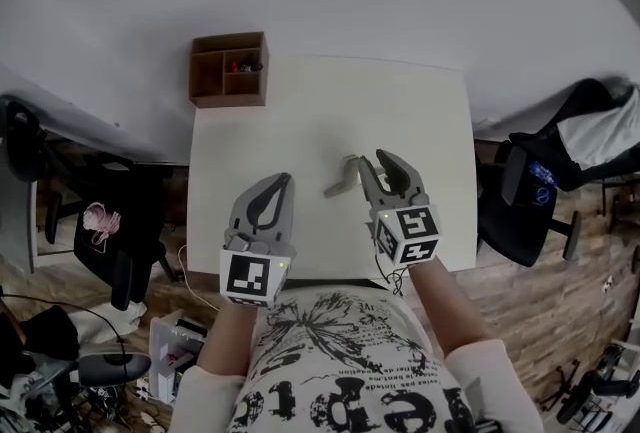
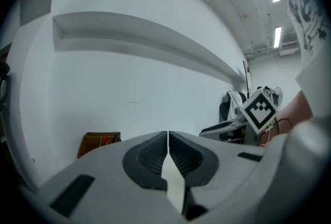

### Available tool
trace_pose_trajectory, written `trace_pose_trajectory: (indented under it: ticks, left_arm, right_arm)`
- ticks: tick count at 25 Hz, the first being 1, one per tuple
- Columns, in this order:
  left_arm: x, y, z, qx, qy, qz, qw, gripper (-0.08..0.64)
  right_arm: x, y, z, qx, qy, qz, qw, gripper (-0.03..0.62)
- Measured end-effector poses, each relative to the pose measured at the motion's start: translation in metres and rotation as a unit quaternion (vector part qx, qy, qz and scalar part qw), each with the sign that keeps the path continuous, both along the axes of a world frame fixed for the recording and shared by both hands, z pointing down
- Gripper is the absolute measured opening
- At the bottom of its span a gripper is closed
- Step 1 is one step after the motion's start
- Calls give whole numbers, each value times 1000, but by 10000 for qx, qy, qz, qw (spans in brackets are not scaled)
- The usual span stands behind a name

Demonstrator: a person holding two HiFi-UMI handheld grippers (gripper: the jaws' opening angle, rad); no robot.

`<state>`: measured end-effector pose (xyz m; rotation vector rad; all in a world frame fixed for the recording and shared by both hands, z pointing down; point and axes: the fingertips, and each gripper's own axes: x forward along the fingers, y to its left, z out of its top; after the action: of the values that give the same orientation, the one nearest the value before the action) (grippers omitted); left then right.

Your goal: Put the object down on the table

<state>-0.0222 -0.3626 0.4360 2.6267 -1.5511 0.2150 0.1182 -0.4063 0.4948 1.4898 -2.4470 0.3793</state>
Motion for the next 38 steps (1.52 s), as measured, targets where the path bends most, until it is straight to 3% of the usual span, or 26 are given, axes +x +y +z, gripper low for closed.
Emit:
trace_pose_trajectory:
  ticks: [8, 13, 18, 28, 38]
  left_arm:
    - [9, 14, -52, 464, -86, -144, 9988, 12]
    - [9, 19, -78, 769, -119, -290, 9965, 12]
    - [14, 28, -95, 765, -159, -323, 9964, 12]
    - [19, 36, -107, 1090, -159, -338, 9933, 12]
    - [18, 39, -101, 879, -175, -412, 9951, 12]
  right_arm:
    - [22, 20, -75, 931, -207, 103, 9954, 9]
    - [34, 32, -115, 1459, -298, 113, 9888, -6]
    - [46, 43, -137, 1781, -306, 182, 9834, -6]
    - [48, 53, -136, 1743, -343, 77, 9841, -8]
    - [43, 54, -123, 1480, -231, -22, 9887, -11]
